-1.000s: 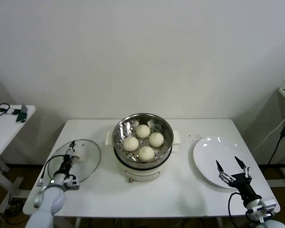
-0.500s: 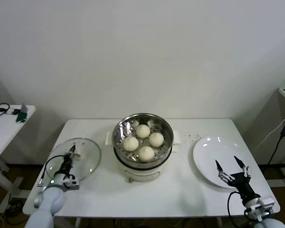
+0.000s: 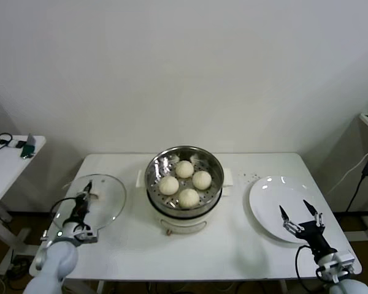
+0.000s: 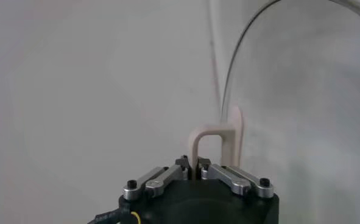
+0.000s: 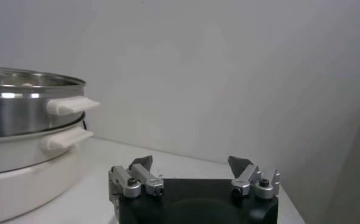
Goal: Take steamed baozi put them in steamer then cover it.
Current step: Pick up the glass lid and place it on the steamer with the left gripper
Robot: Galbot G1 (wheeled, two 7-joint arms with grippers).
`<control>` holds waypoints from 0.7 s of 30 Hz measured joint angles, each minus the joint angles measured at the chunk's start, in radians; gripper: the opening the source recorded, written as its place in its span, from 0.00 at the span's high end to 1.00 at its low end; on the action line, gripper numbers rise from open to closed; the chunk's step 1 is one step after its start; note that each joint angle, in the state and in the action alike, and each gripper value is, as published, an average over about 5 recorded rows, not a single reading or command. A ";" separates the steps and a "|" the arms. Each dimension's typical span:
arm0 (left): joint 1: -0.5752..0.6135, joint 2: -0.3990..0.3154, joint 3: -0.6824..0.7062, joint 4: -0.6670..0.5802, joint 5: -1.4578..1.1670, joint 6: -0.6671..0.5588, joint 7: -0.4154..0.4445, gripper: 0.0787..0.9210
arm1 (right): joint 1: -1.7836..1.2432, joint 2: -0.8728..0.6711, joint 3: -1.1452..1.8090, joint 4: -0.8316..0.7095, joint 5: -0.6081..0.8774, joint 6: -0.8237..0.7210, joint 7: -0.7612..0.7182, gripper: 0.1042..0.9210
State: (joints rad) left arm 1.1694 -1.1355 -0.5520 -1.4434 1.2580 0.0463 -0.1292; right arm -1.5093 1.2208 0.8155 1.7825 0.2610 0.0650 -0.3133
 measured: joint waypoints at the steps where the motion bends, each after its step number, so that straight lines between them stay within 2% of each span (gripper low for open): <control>1: 0.010 0.005 -0.002 -0.021 -0.009 0.008 -0.001 0.91 | 0.002 -0.002 -0.001 -0.002 0.000 0.000 0.000 0.12; 12: 0.122 0.077 0.009 -0.289 -0.121 0.190 -0.011 0.91 | 0.031 -0.032 -0.021 -0.033 -0.012 0.000 0.001 0.12; 21: 0.128 0.194 0.079 -0.502 -0.200 0.394 0.014 0.91 | 0.063 -0.057 -0.060 -0.056 -0.018 -0.012 0.018 0.12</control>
State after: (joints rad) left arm 1.2977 -0.9416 -0.4729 -1.9453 1.0580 0.4408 -0.1153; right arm -1.4466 1.1634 0.7559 1.7266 0.2431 0.0529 -0.2951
